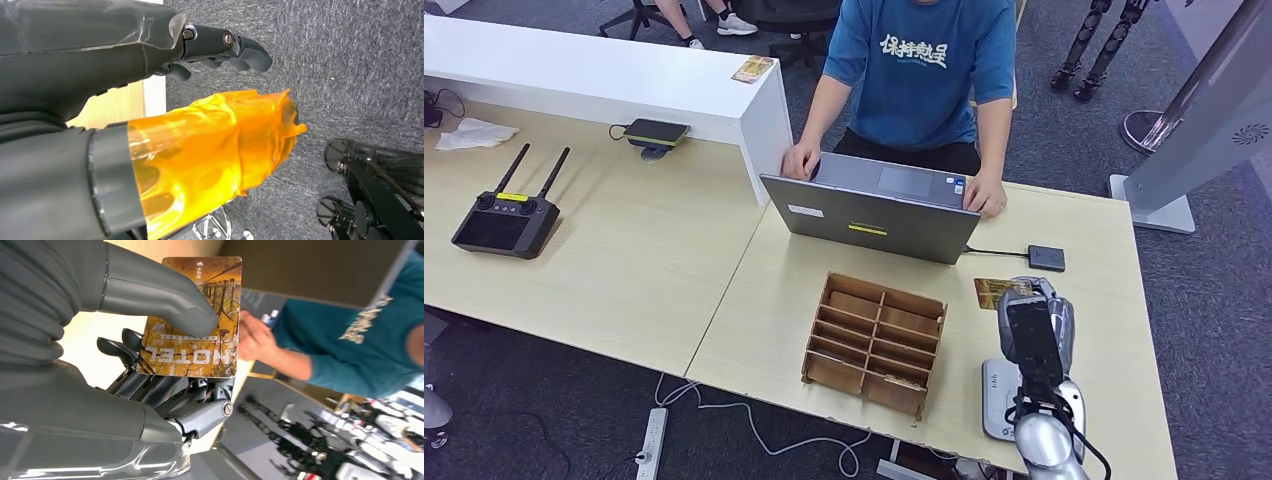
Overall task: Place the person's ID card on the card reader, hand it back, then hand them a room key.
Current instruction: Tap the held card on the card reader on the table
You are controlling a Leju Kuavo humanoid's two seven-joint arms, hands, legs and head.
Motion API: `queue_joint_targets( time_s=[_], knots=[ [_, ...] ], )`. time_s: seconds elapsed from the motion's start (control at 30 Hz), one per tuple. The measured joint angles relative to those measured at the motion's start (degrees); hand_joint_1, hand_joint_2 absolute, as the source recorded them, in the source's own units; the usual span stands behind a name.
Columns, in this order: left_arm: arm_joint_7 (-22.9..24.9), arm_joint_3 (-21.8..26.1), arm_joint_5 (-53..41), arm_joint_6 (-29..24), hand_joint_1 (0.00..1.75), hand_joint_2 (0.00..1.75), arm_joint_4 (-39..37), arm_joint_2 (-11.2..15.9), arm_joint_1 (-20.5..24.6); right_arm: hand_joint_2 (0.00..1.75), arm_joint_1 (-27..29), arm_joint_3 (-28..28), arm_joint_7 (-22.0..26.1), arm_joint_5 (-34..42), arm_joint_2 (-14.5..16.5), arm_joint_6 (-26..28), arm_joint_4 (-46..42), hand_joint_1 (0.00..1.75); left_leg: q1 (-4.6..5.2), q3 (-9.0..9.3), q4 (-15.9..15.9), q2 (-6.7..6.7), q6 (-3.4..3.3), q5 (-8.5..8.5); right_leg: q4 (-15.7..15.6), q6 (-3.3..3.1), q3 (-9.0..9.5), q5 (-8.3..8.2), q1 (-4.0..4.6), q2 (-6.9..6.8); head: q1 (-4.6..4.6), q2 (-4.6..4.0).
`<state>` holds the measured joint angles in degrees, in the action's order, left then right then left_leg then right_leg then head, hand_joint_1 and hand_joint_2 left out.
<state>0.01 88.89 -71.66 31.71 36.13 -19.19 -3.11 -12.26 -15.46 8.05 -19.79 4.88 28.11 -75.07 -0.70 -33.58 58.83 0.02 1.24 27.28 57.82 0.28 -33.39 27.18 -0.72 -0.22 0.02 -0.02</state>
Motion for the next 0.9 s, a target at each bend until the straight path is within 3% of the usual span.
queue_joint_targets(
  time_s=[0.9],
  knots=[
    [0.5, 0.0, 1.9, -1.3, 0.0, 0.0, 0.0, -0.1, 0.0, 1.75, 11.1, 5.1, -3.1, -4.6, -1.0, 0.5, -2.2, 1.75, 0.0, -0.01, 0.0, 0.0, -0.03, 0.03, 0.0, 0.01, 0.01, 0.01, 0.0, -0.01, 0.0, 0.0]
  ],
)
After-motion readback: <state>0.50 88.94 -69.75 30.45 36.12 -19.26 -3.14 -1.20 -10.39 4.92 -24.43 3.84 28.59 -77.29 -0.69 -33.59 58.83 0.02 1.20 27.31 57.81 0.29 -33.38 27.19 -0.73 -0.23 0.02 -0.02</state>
